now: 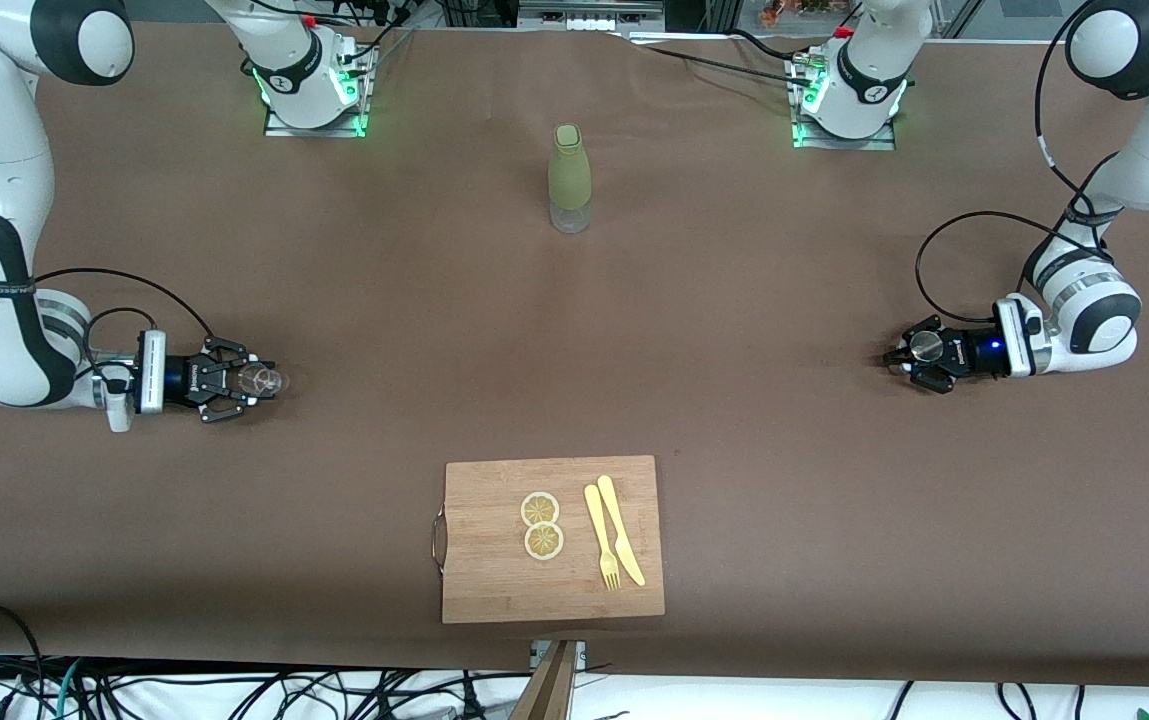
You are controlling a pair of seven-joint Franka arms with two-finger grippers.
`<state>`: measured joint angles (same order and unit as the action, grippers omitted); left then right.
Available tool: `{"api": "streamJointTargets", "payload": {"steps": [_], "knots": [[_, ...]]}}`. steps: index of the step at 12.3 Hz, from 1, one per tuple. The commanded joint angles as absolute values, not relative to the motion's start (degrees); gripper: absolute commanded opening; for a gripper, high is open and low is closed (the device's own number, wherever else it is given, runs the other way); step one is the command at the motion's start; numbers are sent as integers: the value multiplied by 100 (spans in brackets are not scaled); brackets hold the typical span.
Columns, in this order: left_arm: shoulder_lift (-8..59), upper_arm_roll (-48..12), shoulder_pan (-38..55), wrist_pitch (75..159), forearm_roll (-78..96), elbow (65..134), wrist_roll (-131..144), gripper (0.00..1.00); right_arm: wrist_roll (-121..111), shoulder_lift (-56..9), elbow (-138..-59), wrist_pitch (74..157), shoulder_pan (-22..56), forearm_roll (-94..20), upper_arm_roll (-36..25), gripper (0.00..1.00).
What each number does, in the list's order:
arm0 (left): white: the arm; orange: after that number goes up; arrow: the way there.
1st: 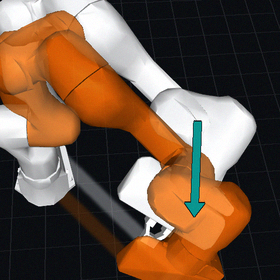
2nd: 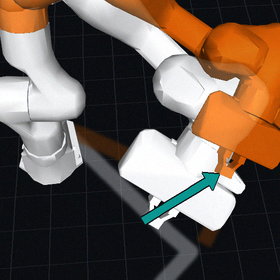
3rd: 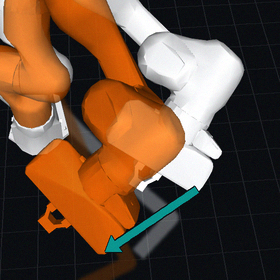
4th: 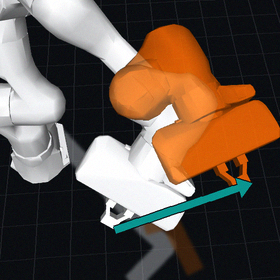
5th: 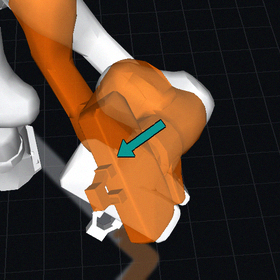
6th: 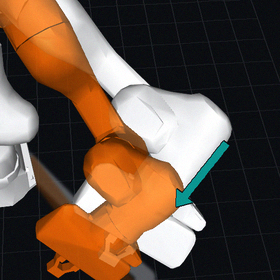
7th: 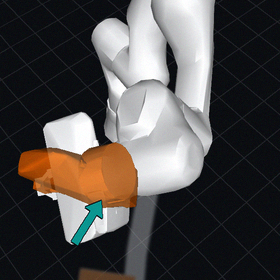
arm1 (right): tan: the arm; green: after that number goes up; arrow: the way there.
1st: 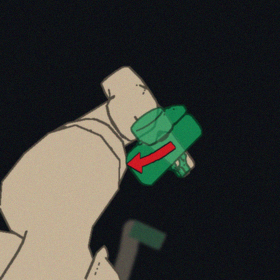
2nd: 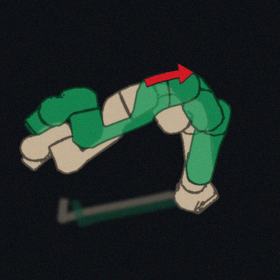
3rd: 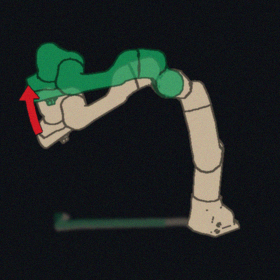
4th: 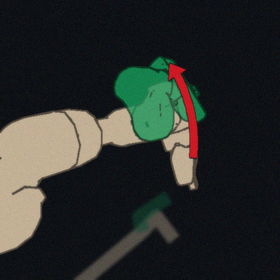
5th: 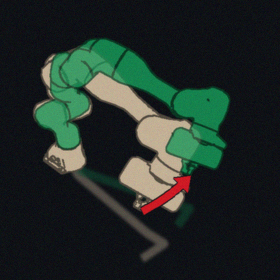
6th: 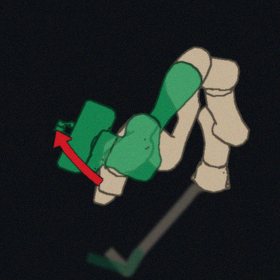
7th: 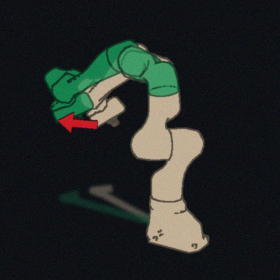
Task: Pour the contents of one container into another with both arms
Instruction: 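Lift the beaker and jigger, bringing both grippers together mid-table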
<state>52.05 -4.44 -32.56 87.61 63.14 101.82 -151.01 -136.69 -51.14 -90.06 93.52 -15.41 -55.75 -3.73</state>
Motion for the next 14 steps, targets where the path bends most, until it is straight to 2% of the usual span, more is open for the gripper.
{"api": "streamJointTargets", "payload": {"steps": [1,6,10,14], "knots": [[4966,-413,-3156,8666,6530,10283,-15197,0,-13378,-4966,-8991,9369,-1468,-5458,-360,27],[4808,-422,-2656,8666,7003,10327,-14959,0,-12728,-4519,-8982,9378,-968,-5335,-352,27],[4729,-413,-2076,8753,7609,10485,-14854,0,-12026,-4097,-8991,9711,-362,-5326,-290,27],[4491,-422,-1382,9306,8470,10889,-14853,0,-11182,-3710,-8991,10176,306,-5081,-272,27]]}}
